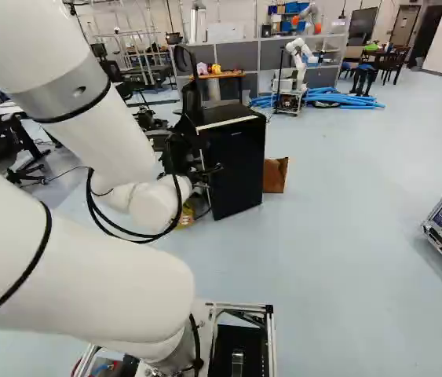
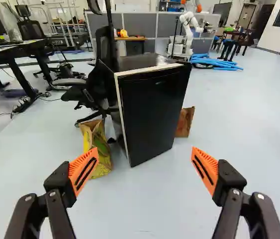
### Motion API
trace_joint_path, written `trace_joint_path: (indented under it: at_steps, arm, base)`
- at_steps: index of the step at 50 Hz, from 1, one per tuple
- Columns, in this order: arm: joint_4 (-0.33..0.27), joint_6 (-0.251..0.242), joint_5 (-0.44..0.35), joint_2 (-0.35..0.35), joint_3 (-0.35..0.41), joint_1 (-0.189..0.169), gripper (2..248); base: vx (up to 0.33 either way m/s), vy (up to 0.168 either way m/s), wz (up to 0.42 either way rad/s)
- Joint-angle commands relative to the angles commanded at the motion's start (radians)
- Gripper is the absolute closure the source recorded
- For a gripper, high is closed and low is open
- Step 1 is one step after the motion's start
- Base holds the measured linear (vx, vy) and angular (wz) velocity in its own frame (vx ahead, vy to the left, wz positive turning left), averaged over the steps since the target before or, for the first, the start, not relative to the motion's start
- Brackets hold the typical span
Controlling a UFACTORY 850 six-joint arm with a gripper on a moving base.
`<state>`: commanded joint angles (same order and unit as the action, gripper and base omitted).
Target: Grab a drink from the fridge
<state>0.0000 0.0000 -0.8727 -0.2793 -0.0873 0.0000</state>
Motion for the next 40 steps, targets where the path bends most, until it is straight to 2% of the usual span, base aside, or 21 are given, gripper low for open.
trace_joint_path:
  at_steps: [40]
  arm:
    - [0.000, 0.000, 0.000, 0.000, 0.000, 0.000, 3]
  base:
    - [-0.002, 0.001, -0.003]
